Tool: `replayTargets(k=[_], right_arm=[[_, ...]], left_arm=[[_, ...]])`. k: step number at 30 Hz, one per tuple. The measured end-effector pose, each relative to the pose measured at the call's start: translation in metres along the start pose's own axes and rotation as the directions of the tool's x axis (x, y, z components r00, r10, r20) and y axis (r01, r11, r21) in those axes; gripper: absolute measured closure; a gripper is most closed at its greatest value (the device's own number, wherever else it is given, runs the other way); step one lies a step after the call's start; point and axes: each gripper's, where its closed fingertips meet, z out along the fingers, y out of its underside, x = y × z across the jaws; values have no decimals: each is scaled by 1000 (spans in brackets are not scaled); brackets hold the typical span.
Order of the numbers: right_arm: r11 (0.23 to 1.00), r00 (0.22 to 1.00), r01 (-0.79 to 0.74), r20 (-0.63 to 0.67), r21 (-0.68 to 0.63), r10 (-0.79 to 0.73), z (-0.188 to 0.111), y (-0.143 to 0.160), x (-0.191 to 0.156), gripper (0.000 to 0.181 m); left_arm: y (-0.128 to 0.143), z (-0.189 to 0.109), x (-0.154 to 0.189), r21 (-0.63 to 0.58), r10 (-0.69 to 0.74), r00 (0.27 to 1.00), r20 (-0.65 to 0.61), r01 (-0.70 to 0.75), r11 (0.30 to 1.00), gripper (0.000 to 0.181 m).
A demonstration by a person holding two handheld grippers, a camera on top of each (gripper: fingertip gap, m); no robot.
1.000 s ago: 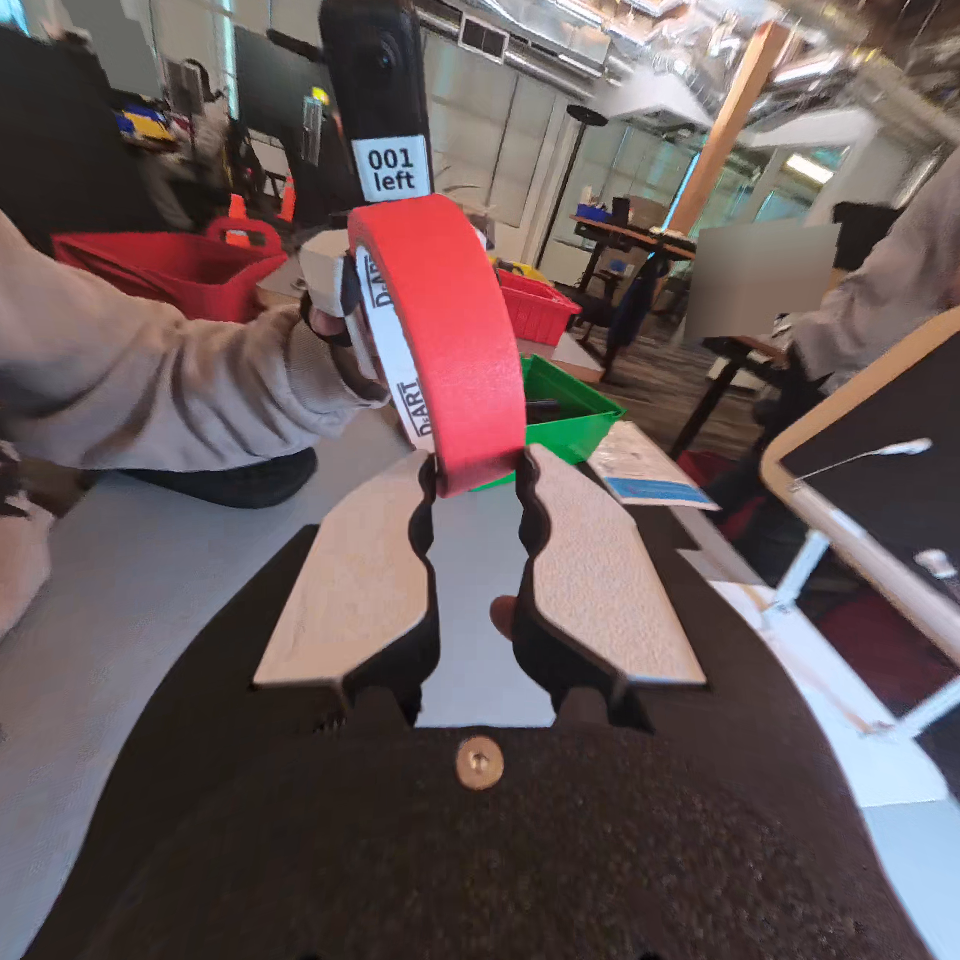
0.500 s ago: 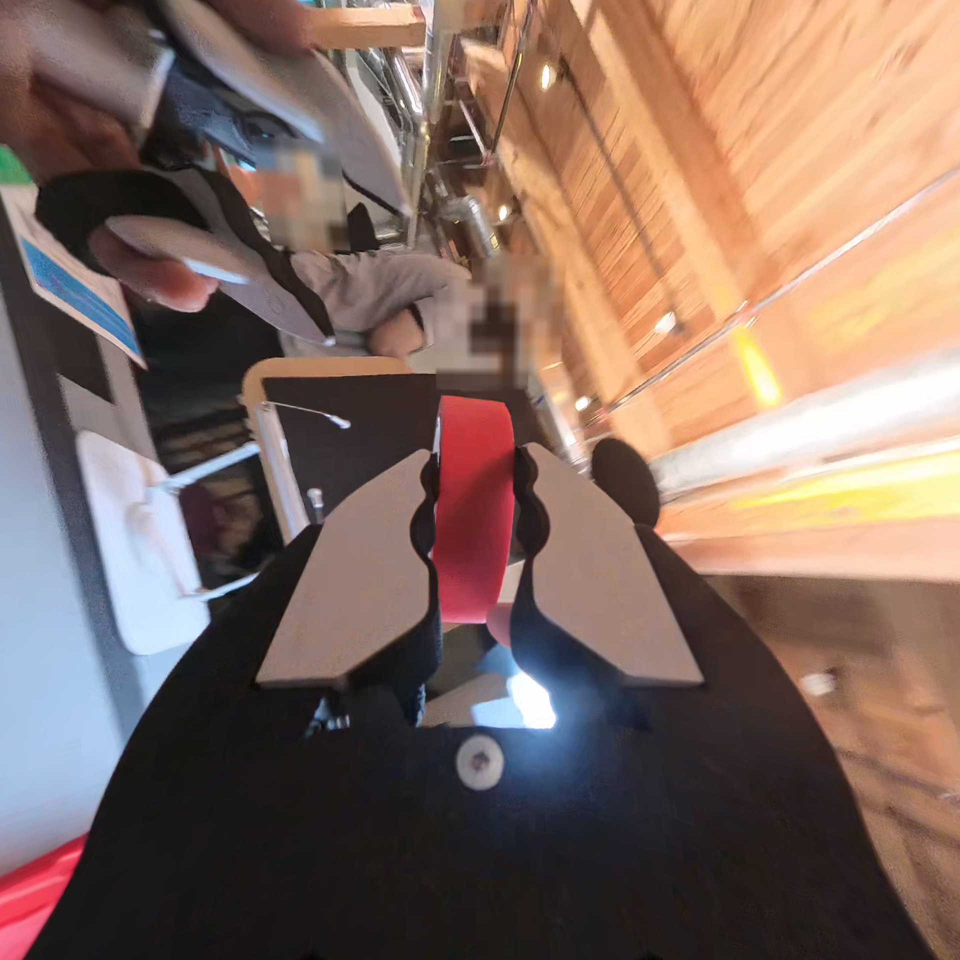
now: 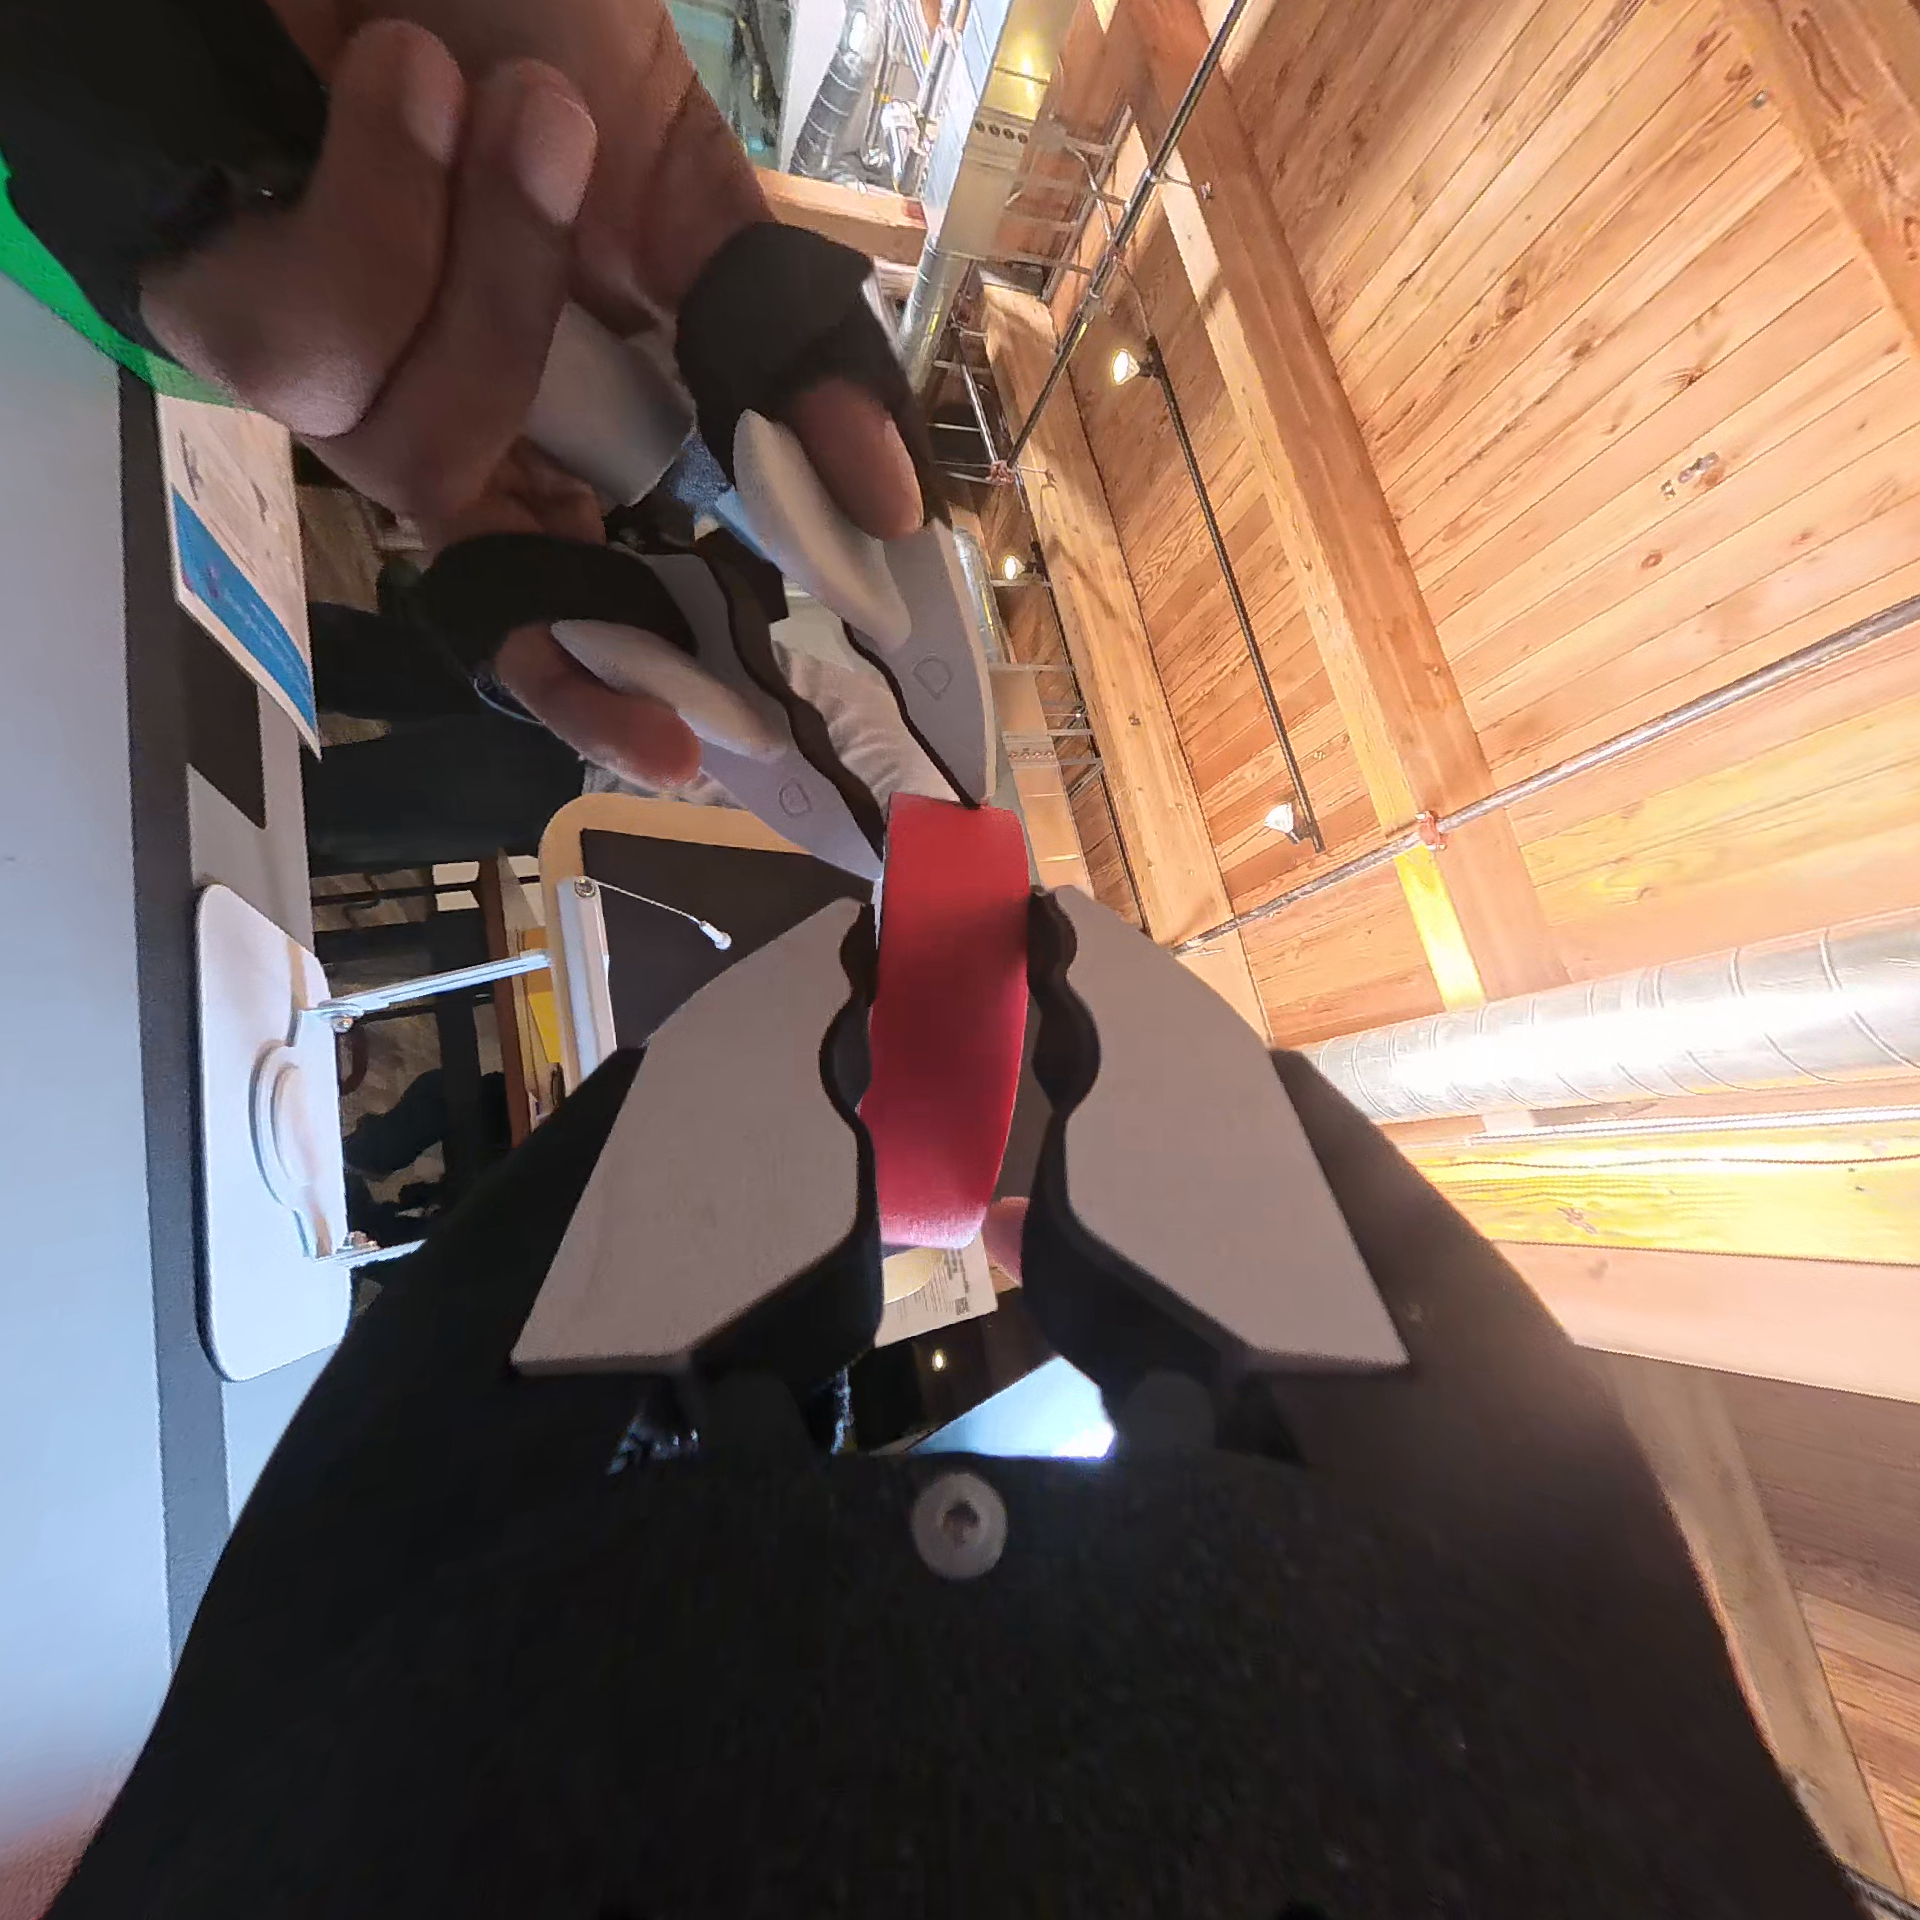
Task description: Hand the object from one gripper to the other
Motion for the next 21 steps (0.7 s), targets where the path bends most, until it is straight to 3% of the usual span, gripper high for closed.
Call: replayTargets(k=[1,5,10,11,12,14,16,18,20,21], right_arm=[[1000,1000,-11,1,-21,11,1,4,0,153],[983,978,-174,104,-59,179,2,20,-15,139],[885,840,-452,281,-111,464,-2,29,-33,146],[823,756,-551,334,-140,563,-3,27,-38,146],[717,612,-674,411,-177,676,-5,19,-42,141],[408,238,-863,472,-297,849,-7,7,-37,132],[103,-91,-927,482,-361,871,-7,-1,-19,122],[-69,-273,-906,452,-418,849,-6,0,-12,122],[-129,-363,-867,433,-480,825,-7,-1,-16,132],[-126,-382,-849,432,-513,817,-9,-3,-21,146]], left_arm=[[-1,-1,-1,-9,35,999,17,-35,999,162],[3,-4,-2,-147,338,933,124,-320,936,172],[10,-10,-10,-398,683,700,206,-578,712,172],[11,-11,-12,-429,722,662,202,-603,673,172],[13,-12,-14,-464,764,614,199,-628,625,172],[18,-16,-23,-570,861,477,180,-662,486,172],[27,-19,-32,-667,940,325,108,-677,311,172],[42,-16,-37,-720,979,202,-3,-680,138,172],[56,-12,-40,-740,988,121,-91,-672,14,172],[61,-11,-43,-749,989,95,-116,-662,-24,172]])
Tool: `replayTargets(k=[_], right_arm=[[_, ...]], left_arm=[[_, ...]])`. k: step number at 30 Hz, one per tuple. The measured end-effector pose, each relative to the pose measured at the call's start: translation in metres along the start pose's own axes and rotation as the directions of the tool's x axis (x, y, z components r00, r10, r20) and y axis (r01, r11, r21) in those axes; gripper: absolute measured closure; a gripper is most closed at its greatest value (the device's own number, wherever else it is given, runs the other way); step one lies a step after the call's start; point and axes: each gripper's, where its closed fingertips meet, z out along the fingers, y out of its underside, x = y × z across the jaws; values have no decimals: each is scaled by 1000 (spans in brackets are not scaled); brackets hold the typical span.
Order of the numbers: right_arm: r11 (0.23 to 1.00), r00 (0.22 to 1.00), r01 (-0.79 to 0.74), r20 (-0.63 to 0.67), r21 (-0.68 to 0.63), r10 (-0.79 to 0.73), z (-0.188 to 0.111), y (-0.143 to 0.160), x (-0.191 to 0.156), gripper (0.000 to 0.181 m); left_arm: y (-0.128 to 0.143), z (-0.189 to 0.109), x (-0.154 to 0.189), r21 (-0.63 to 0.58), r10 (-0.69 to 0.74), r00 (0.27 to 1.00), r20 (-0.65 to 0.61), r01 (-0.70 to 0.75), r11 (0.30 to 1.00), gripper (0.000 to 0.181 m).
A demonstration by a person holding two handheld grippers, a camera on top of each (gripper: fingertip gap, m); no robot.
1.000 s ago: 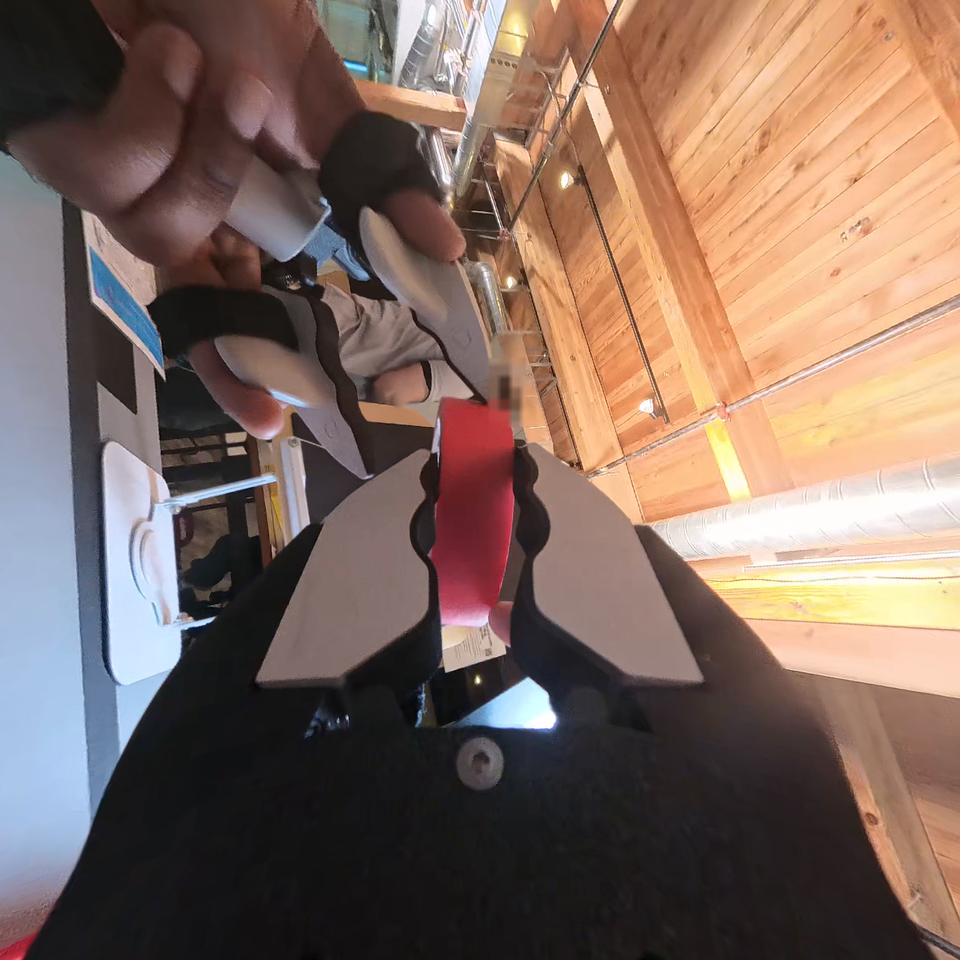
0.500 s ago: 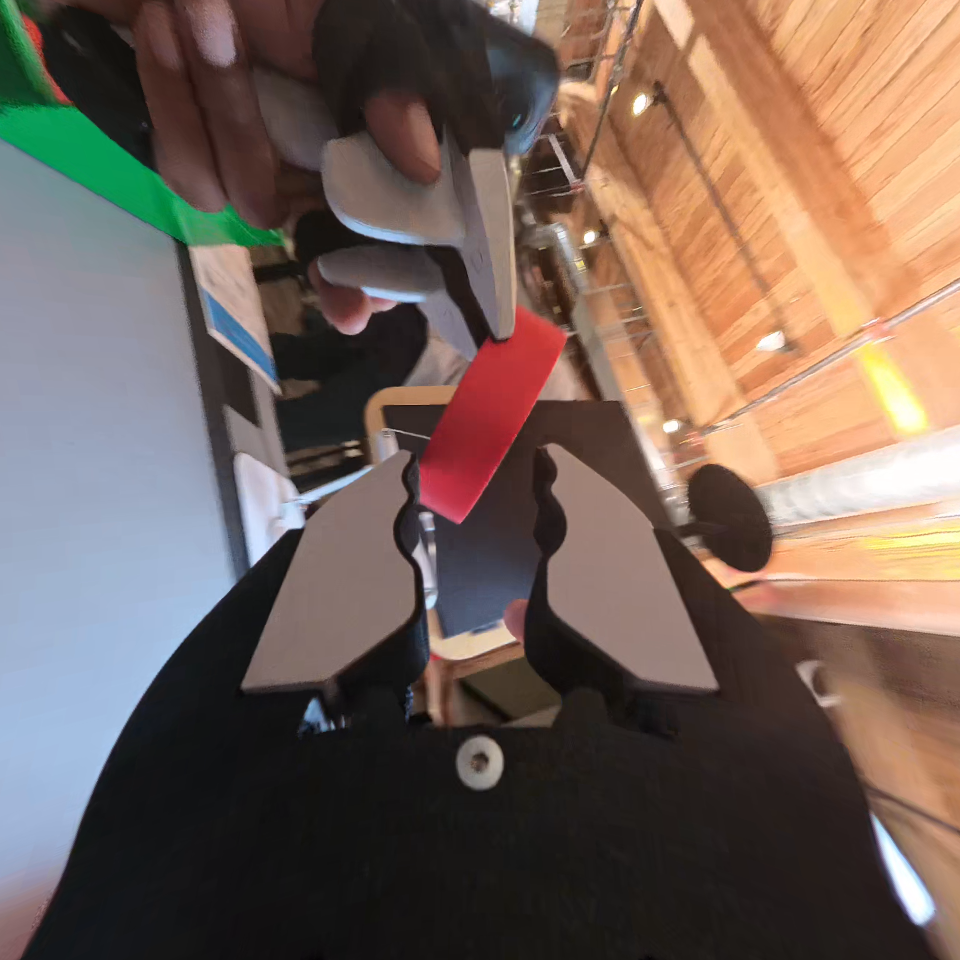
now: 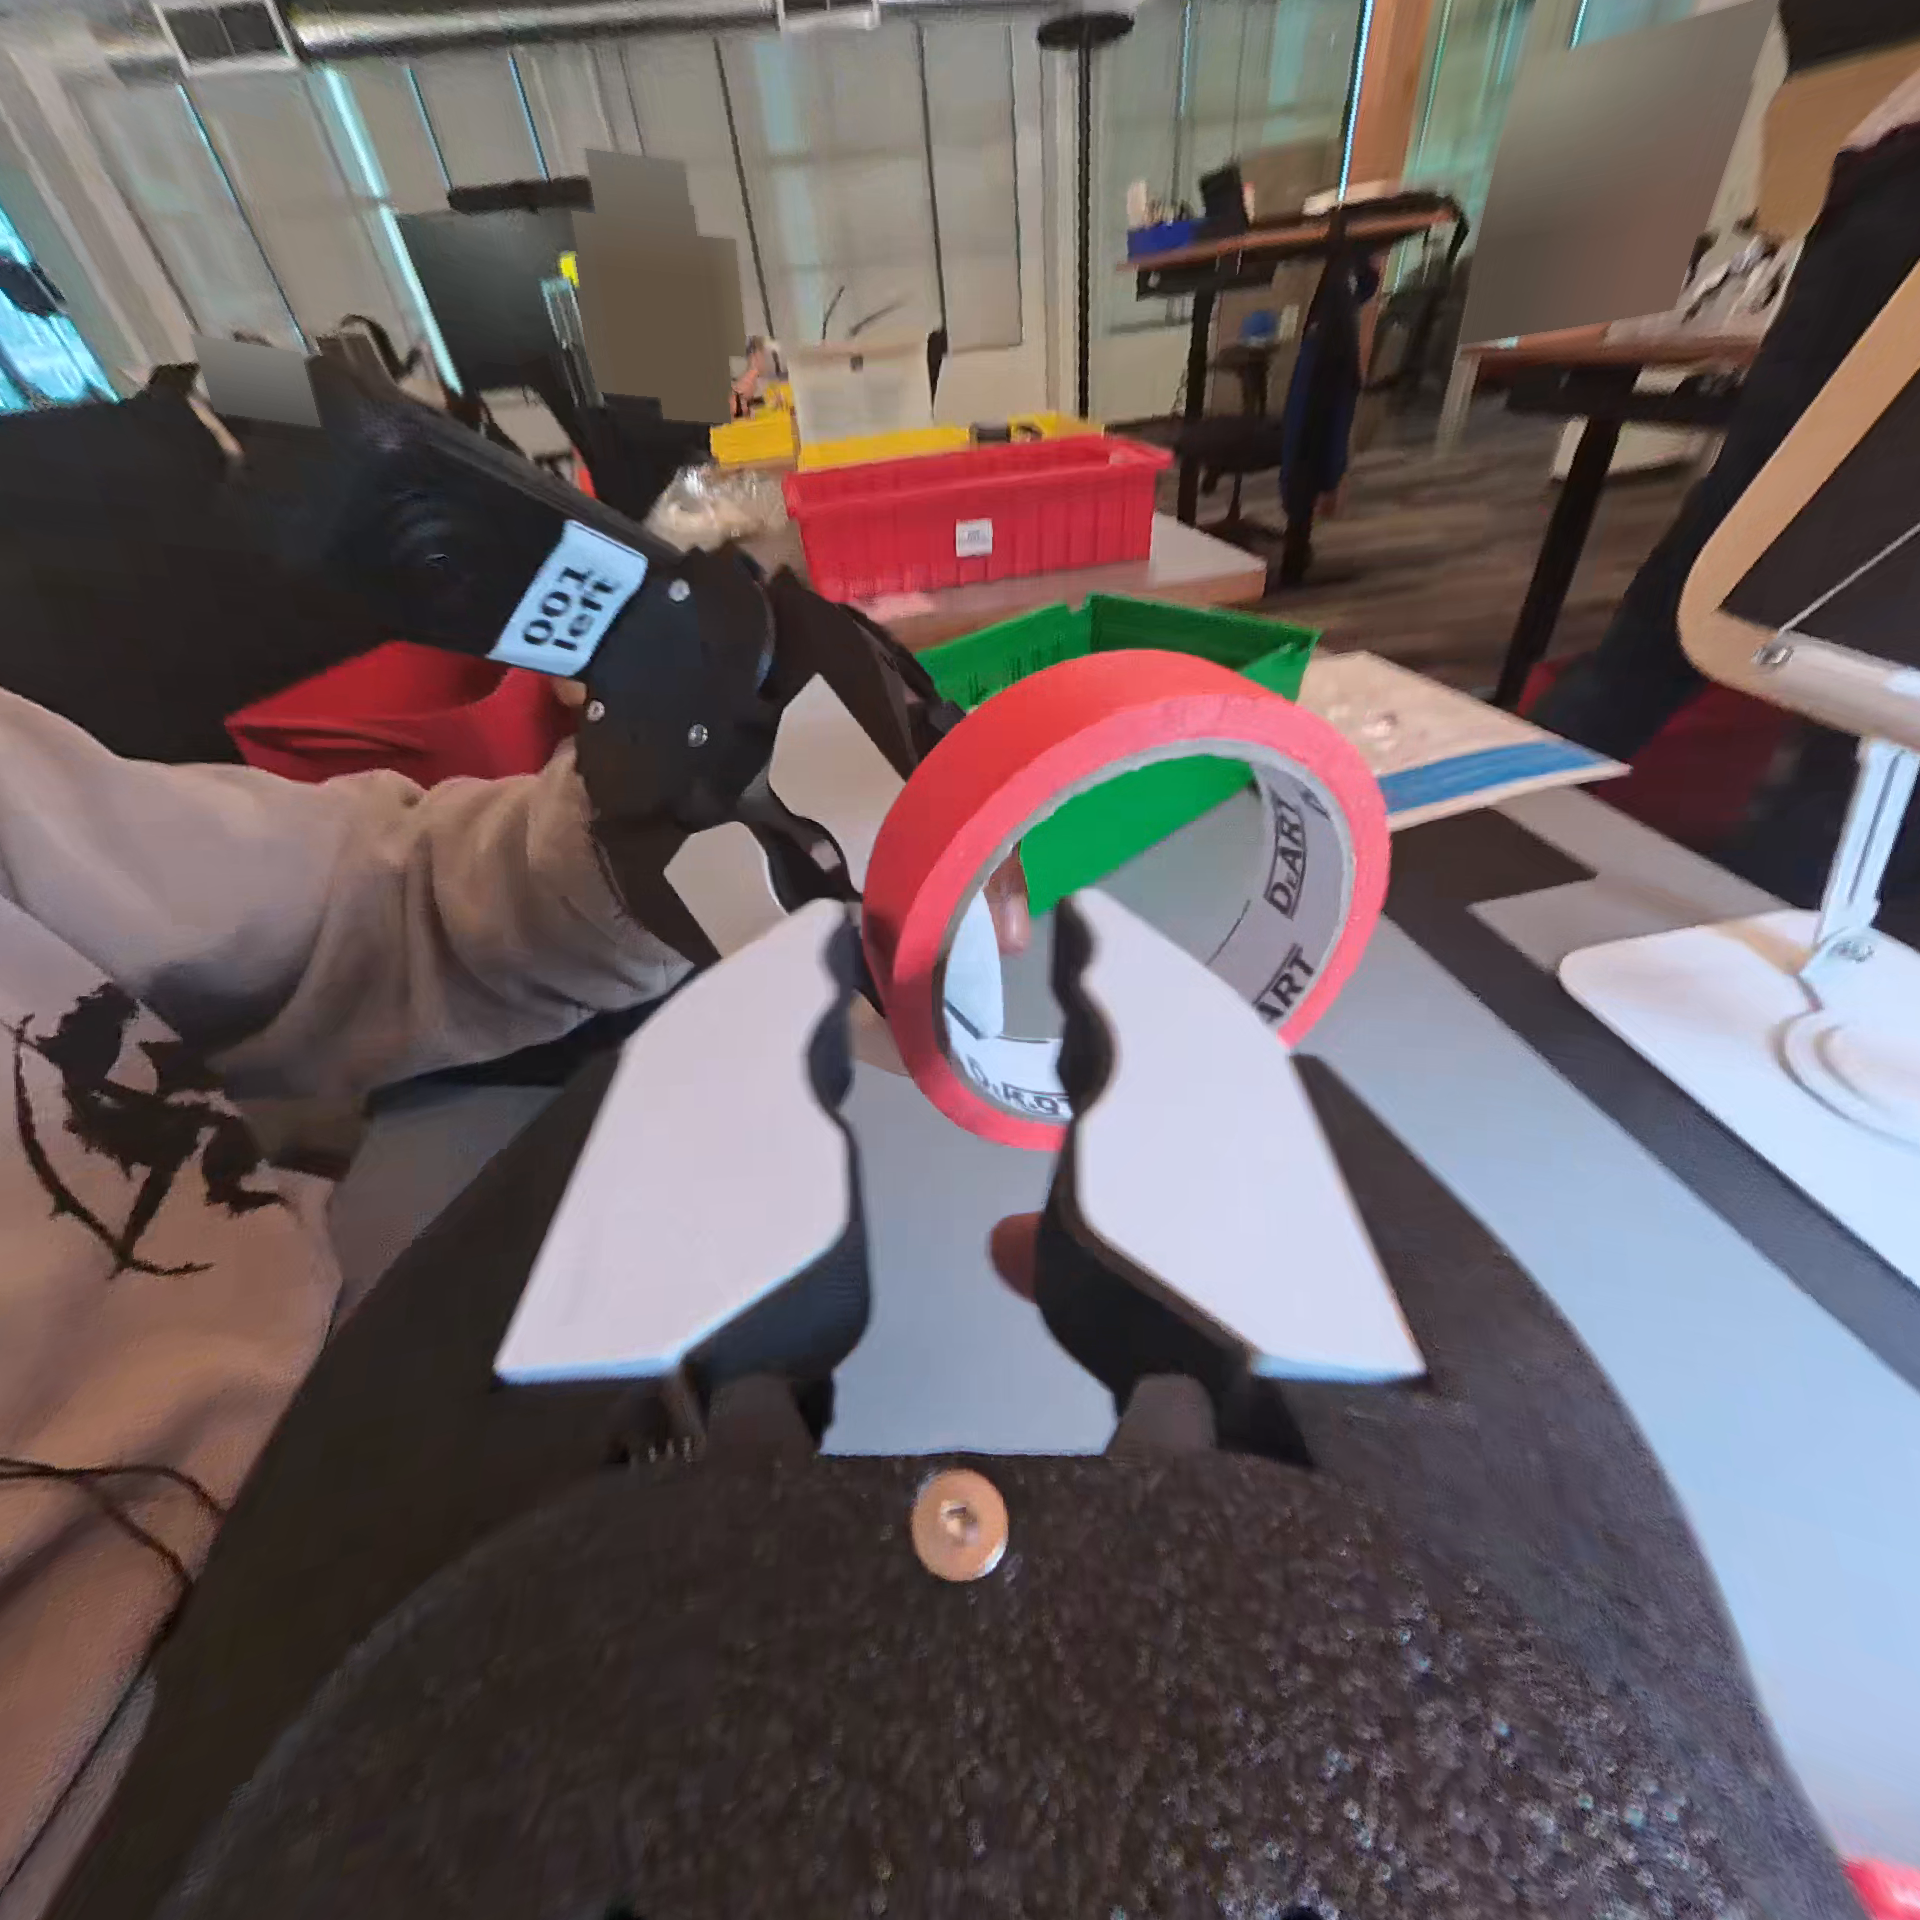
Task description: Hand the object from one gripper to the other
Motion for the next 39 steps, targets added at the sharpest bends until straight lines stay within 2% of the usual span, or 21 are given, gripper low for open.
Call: replayTargets(k=[1,3,6,7,9,11,12,15,17,19,20,22,24,25,26,29,30,32,34,36,39], right_arm=[[1000,1000,12,25,-28,-12,0,4,-3,162],[993,993,115,25,-34,-114,0,4,-7,166],[934,934,355,-26,-43,-356,-6,1,-10,172],[906,907,420,-13,-57,-421,-7,3,-15,172],[832,838,544,17,-109,-546,-5,12,-23,172],[716,734,670,25,-195,-679,3,26,-24,171],[652,673,723,23,-229,-739,8,32,-24,171],[446,464,838,-20,-316,-886,14,36,-13,171],[308,316,872,-43,-379,-948,12,35,-2,171],[208,204,888,-54,-410,-977,13,35,2,171],[183,172,897,-64,-403,-983,16,35,1,171],[155,142,890,-63,-428,-988,19,37,4,172],[137,121,876,-65,-463,-991,17,38,10,171],[167,148,863,-78,-478,-986,15,38,15,171],[256,239,844,-98,-470,-966,14,39,18,167],[691,696,672,-93,-265,-712,11,33,-1,154],[801,802,577,-73,-162,-593,8,21,-11,150],[940,940,341,-13,28,-341,-1,-7,-23,141],[988,988,80,124,131,-96,-9,-25,-33,141],[976,965,-122,252,183,74,-17,-39,-38,146],[972,965,-196,199,126,169,-11,-30,-24,164]], left_arm=[[2,3,3,-20,18,1000,5,-18,1000,172],[3,4,3,7,-32,999,-8,32,999,172],[-8,-9,-4,142,-325,928,-180,352,925,146],[-17,-18,-10,204,-421,867,-266,477,855,142],[-33,-37,-24,267,-562,691,-455,708,654,134],[-47,-53,-36,276,-596,518,-613,848,452,132],[-49,-56,-40,262,-604,453,-656,887,381,133],[-48,-57,-44,176,-615,301,-729,950,257,142],[-46,-55,-47,149,-627,249,-738,967,209,153],[-43,-43,-42,123,-672,250,-697,965,232,149],[-44,-40,-39,107,-673,249,-697,964,245,137],[-51,-47,-40,133,-631,263,-730,960,247,159],[-50,-47,-37,161,-630,347,-695,929,335,162],[-49,-45,-36,178,-633,395,-666,908,379,163],[-48,-42,-34,201,-634,459,-623,877,437,163],[-36,-30,-28,263,-543,763,-349,637,725,171],[-37,-30,-26,280,-479,829,-289,552,786,172],[-45,-34,-21,328,-361,906,-221,417,847,172],[-51,-33,-11,355,-251,950,-186,303,884,172],[-48,-27,-2,329,-151,981,-125,184,926,172],[-34,-18,0,253,-56,998,-29,61,966,172]])
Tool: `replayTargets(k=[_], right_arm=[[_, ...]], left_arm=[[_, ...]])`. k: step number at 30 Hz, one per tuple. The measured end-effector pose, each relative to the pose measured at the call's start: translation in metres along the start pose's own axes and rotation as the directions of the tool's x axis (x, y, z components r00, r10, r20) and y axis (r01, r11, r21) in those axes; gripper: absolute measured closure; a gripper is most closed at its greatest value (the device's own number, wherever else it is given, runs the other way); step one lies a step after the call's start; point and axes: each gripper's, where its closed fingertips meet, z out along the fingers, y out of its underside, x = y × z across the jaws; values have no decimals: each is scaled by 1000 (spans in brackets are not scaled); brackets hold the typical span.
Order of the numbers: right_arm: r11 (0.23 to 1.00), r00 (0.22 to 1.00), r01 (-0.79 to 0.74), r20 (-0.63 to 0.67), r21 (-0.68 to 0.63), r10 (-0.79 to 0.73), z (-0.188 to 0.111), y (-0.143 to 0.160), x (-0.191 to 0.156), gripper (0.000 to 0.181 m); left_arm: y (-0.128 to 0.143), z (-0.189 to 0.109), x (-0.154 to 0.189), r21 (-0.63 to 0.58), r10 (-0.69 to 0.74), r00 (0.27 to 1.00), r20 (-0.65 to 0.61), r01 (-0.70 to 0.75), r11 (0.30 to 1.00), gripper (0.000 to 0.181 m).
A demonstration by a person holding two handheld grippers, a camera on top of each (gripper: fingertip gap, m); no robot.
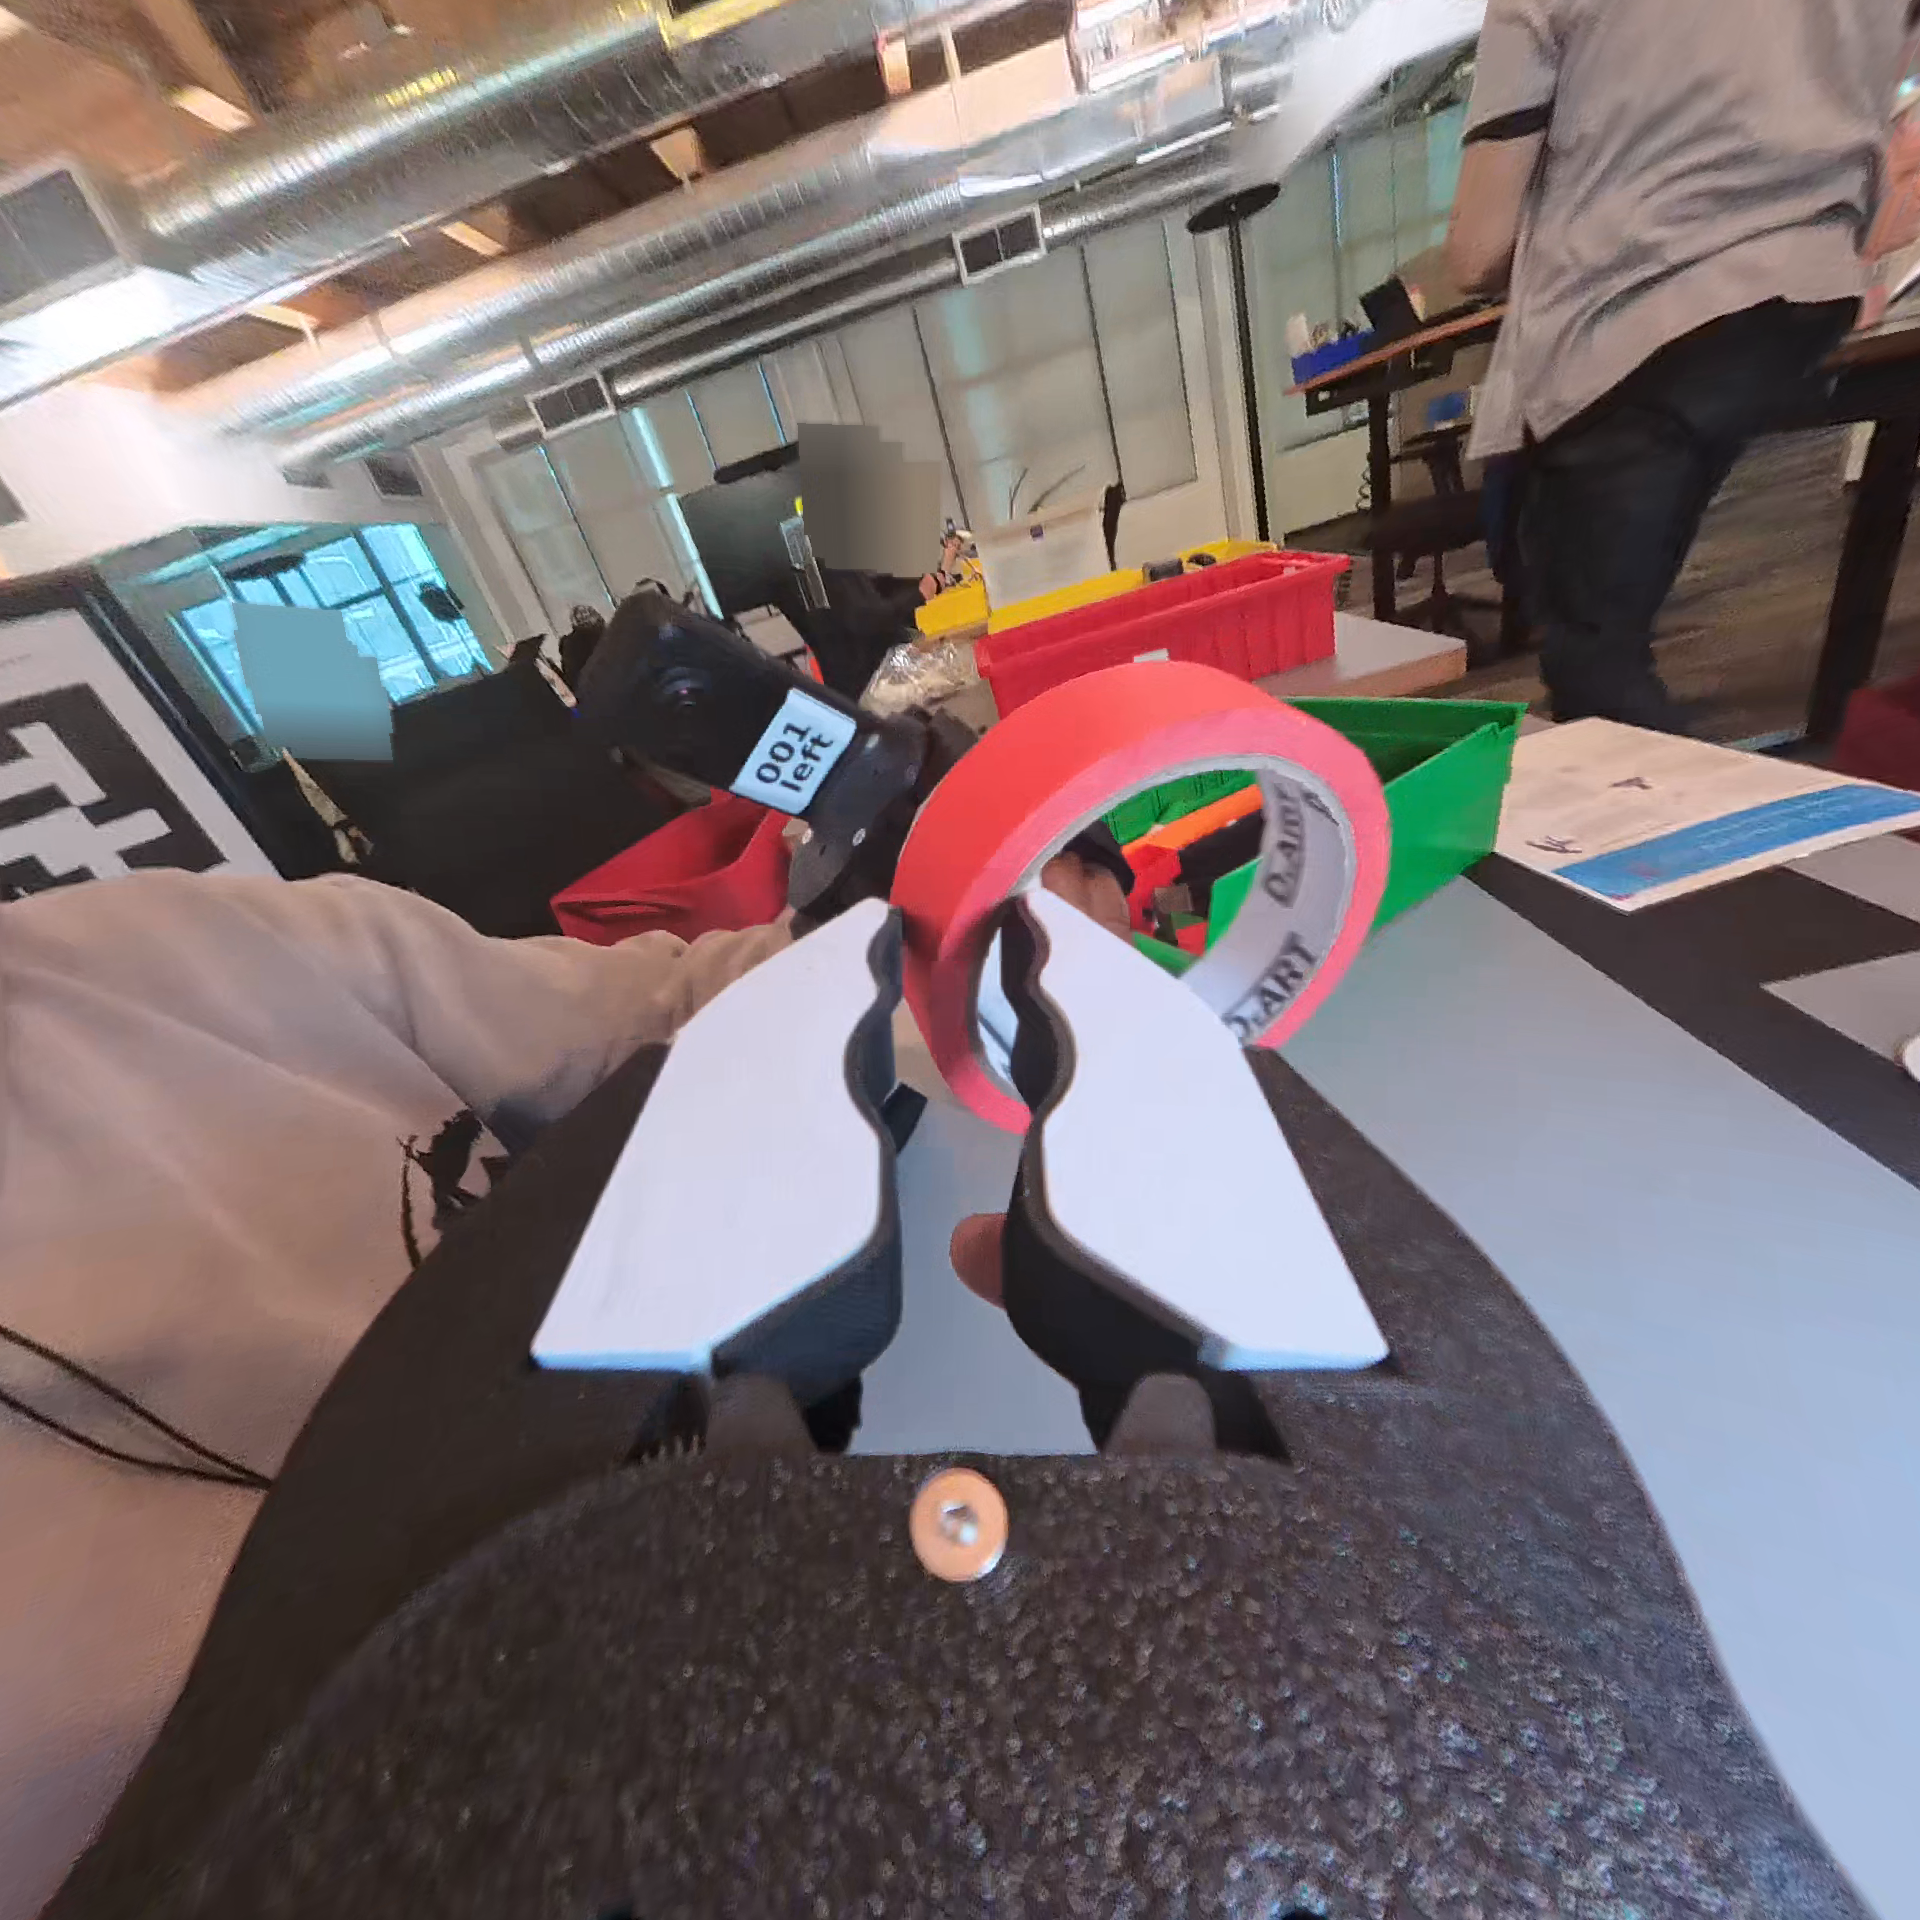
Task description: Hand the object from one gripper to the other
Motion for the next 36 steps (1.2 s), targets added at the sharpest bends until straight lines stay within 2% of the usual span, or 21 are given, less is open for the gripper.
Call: replayTargets(k=[1,3,5,8,10,12,14,15,17,18,19,20,21,22,24,25,26,28,30,33,36], right_arm=[[999,999,38,-3,-15,-38,2,3,-1,166],[975,976,216,-28,-54,-218,5,9,-5,170],[899,902,419,-58,-125,-428,7,17,-8,172],[698,707,677,-58,-235,-705,15,29,-15,171],[554,562,778,-65,-298,-824,19,31,-15,171],[399,427,806,-36,-437,-903,18,41,-3,171],[236,274,819,-5,-523,-962,16,47,9,171],[184,227,822,13,-540,-974,16,50,12,171],[70,120,807,47,-586,-992,15,54,22,171],[18,65,793,55,-609,-996,13,53,28,171],[6,52,780,55,-626,-997,11,54,33,171],[57,102,769,35,-637,-994,9,56,37,170],[173,219,756,-6,-632,-976,7,58,40,166],[327,375,734,-46,-596,-926,6,60,37,161],[630,672,635,-81,-447,-736,4,55,23,153],[742,773,562,-88,-366,-629,1,48,19,148],[817,834,496,-101,-292,-543,-4,38,18,144],[883,880,422,-142,-204,-453,-18,25,27,137],[944,941,309,-107,-114,-321,-26,19,28,128],[997,997,70,26,17,-70,-27,13,22,123],[998,973,-58,227,28,50,-16,21,-3,122]], left_arm=[[6,0,0,-21,-15,1000,-9,14,1000,171],[7,-3,1,12,-181,980,-88,183,983,161],[-8,-14,-4,105,-431,869,-243,466,879,142],[-27,-33,-25,192,-641,637,-428,758,624,138],[-33,-40,-26,175,-659,537,-526,827,534,134],[-47,-50,-25,176,-628,465,-624,867,467,127],[-51,-49,-23,165,-627,452,-634,872,461,125],[-48,-44,-22,167,-639,482,-599,856,489,130],[-36,-33,-26,164,-674,543,-500,824,542,158],[-33,-32,-25,165,-667,565,-486,809,565,159],[-30,-29,-25,164,-660,590,-465,790,590,160],[-27,-26,-25,160,-650,624,-433,763,626,160],[-25,-24,-22,153,-623,672,-400,719,678,161],[-22,-21,-19,151,-573,741,-351,648,746,163],[-14,-17,-18,127,-452,867,-208,483,867,170],[-14,-17,-16,116,-394,901,-182,417,901,171],[-17,-18,-12,123,-343,922,-180,367,922,171],[-24,-19,-2,138,-270,939,-211,302,943,171],[-31,-19,8,166,-213,948,-235,255,953,171],[-46,-20,31,227,-121,940,-318,199,953,171],[-61,-23,53,302,-47,916,-398,179,936,172]])
